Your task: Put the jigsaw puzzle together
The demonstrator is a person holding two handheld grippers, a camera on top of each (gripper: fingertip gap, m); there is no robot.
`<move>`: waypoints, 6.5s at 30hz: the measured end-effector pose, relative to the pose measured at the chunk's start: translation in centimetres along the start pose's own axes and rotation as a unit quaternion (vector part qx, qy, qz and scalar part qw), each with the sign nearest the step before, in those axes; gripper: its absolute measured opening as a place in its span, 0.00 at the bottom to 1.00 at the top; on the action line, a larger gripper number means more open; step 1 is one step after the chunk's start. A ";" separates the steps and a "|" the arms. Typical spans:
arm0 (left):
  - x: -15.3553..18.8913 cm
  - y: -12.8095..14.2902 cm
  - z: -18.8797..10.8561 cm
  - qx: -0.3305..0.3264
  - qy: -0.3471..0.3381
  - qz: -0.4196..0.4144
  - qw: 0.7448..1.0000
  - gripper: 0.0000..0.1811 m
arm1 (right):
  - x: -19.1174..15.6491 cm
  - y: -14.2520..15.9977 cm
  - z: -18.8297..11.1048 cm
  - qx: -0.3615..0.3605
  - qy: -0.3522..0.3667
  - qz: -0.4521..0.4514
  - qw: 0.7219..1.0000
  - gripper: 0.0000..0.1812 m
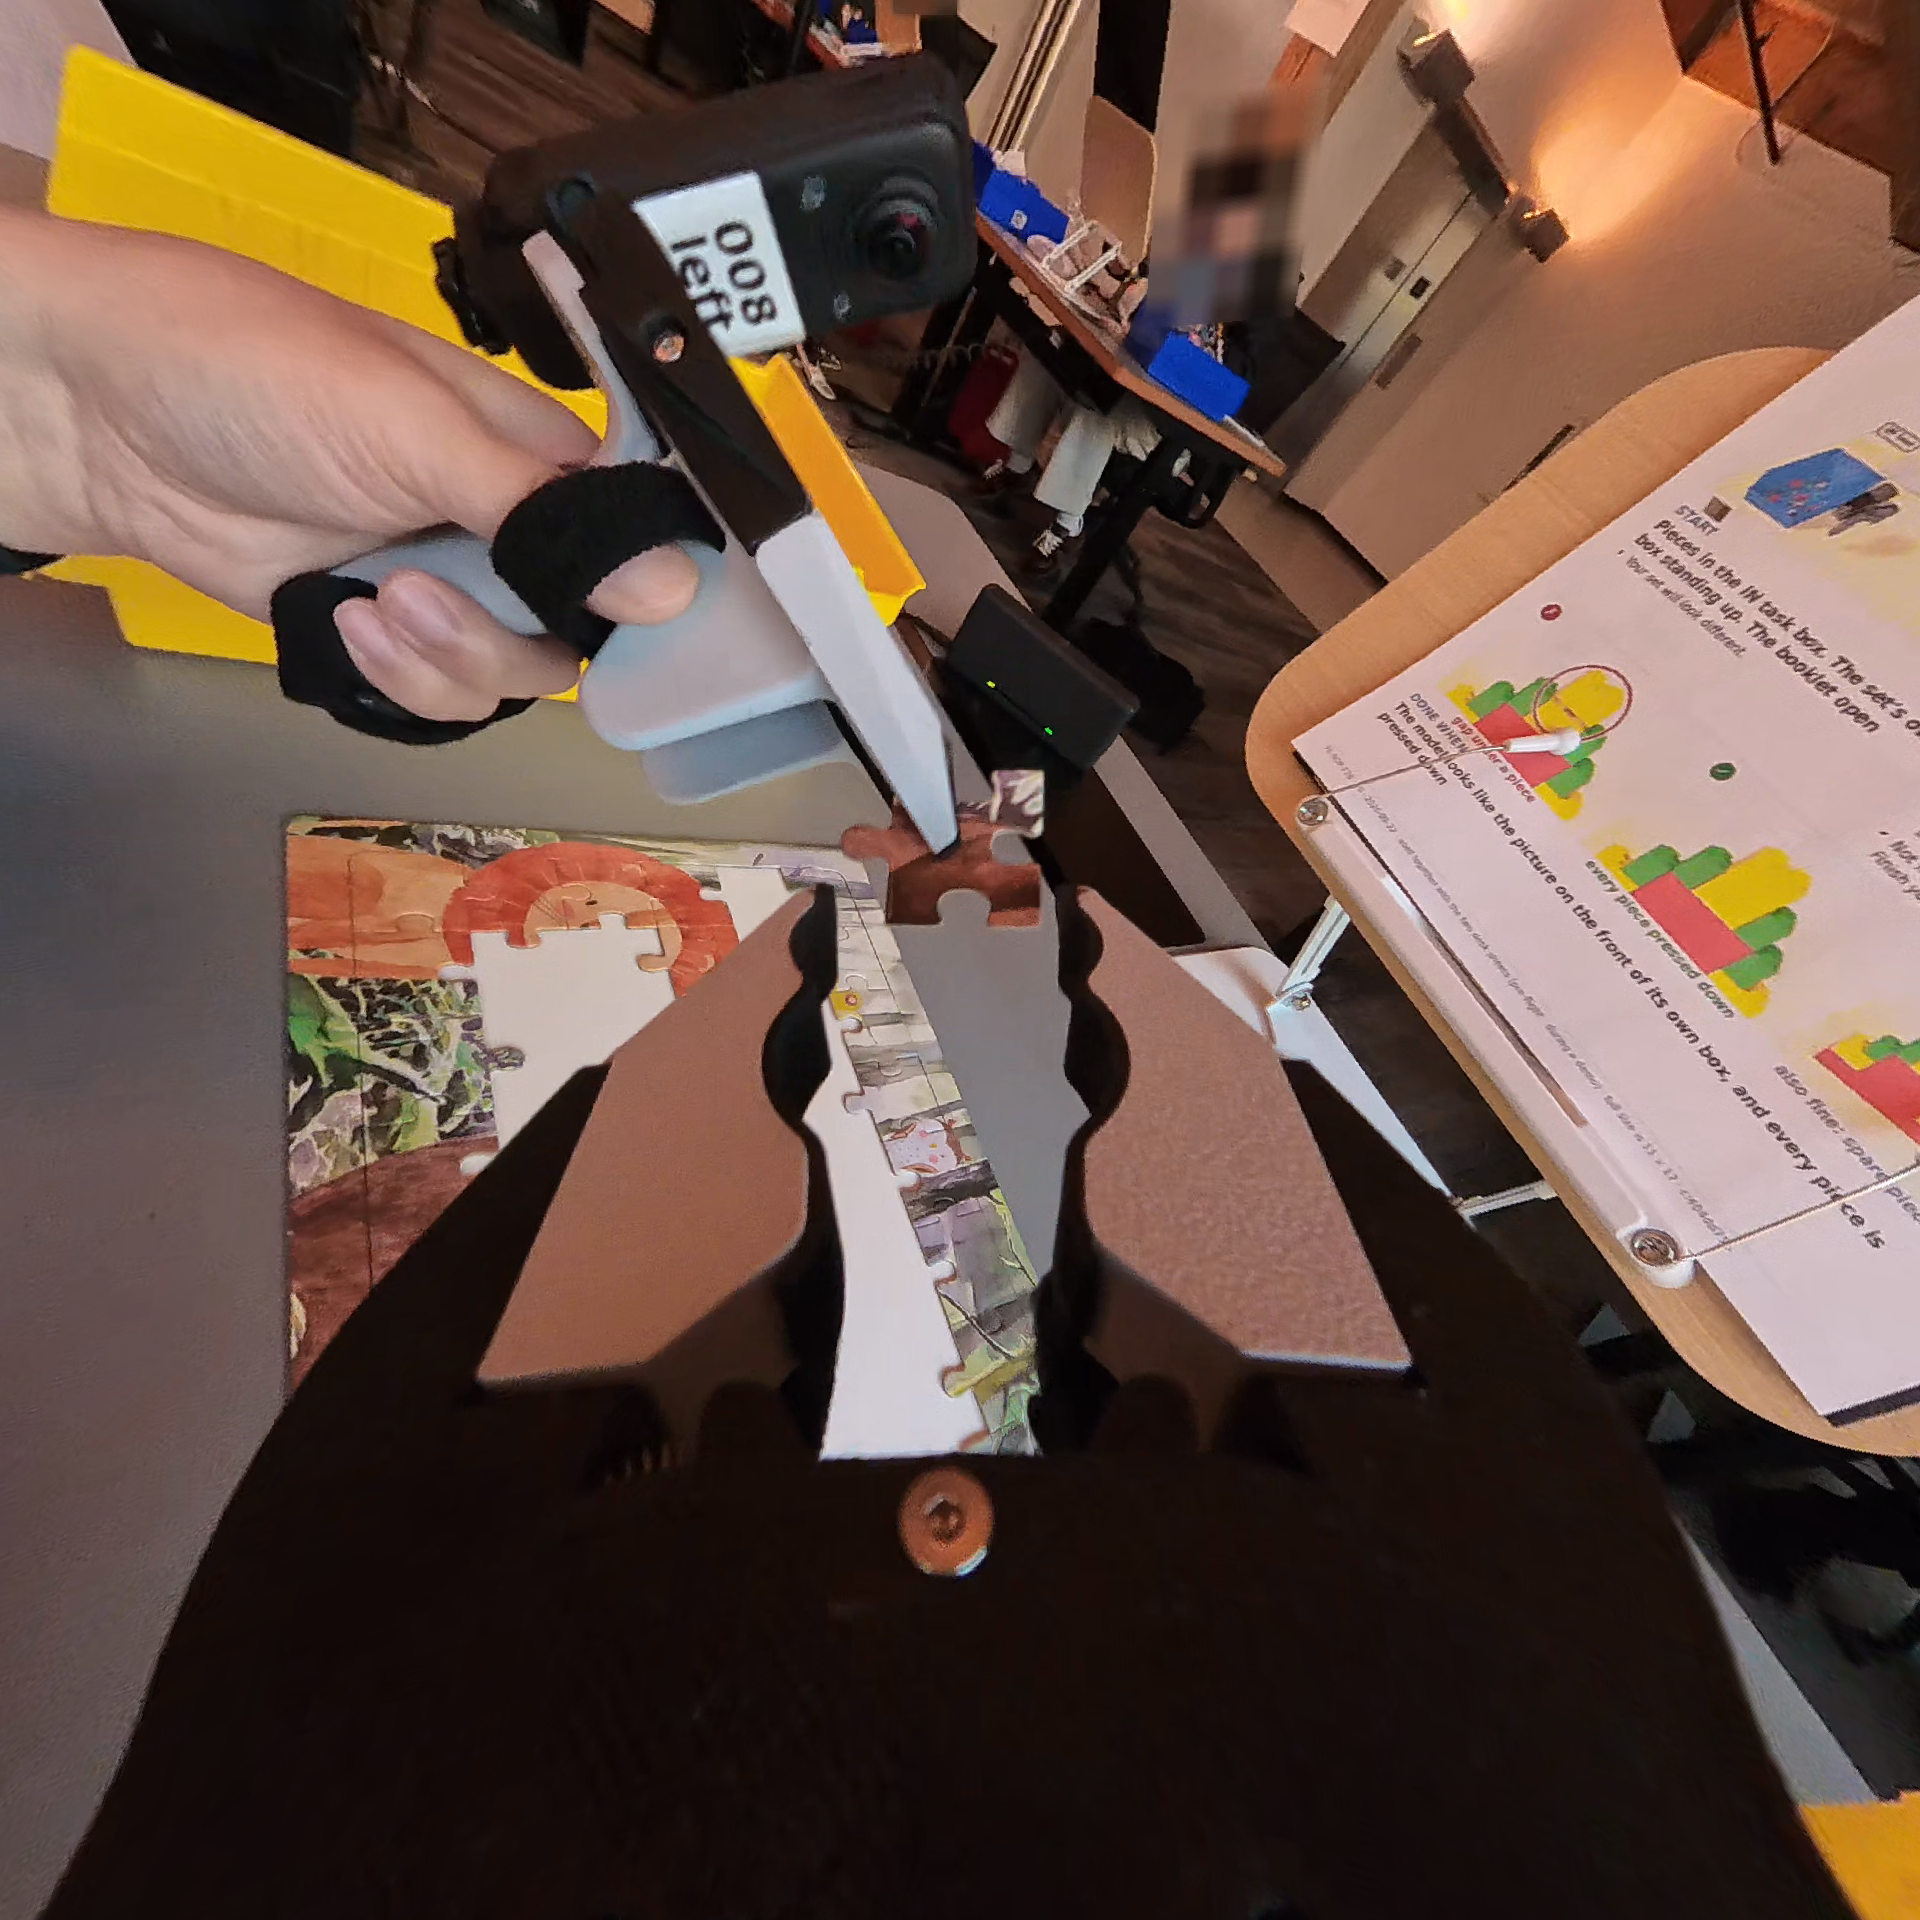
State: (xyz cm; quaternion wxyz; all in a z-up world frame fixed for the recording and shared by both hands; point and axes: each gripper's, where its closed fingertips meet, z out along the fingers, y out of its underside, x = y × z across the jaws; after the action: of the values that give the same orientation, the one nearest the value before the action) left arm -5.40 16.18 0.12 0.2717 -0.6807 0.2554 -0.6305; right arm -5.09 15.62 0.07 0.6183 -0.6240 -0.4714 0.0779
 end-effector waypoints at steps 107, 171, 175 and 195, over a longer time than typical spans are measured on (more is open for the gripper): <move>-8.3 14.8 -2.3 -0.465 -0.211 0.147 0.847 0.00 | -8.4 10.1 -6.4 -0.278 -0.369 0.115 0.880 0.14; -5.6 10.2 -2.8 -0.383 -0.218 0.182 0.879 0.00 | -4.6 16.7 -27.7 -0.308 0.047 0.140 0.940 0.24; -5.6 10.1 -2.7 -0.382 -0.218 0.186 0.879 0.00 | -0.9 18.9 -33.2 -0.348 0.135 0.158 0.914 0.22; -4.8 10.0 -1.8 -0.366 -0.215 0.191 0.885 0.00 | 8.8 31.1 -33.8 -0.319 0.180 0.345 0.864 0.26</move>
State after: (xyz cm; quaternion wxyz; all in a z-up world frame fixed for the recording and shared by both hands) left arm -7.63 12.23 -10.12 0.1666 -0.7886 0.5287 -0.2660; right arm 38.01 4.57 -14.39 0.3937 -0.9130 -0.1057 0.0177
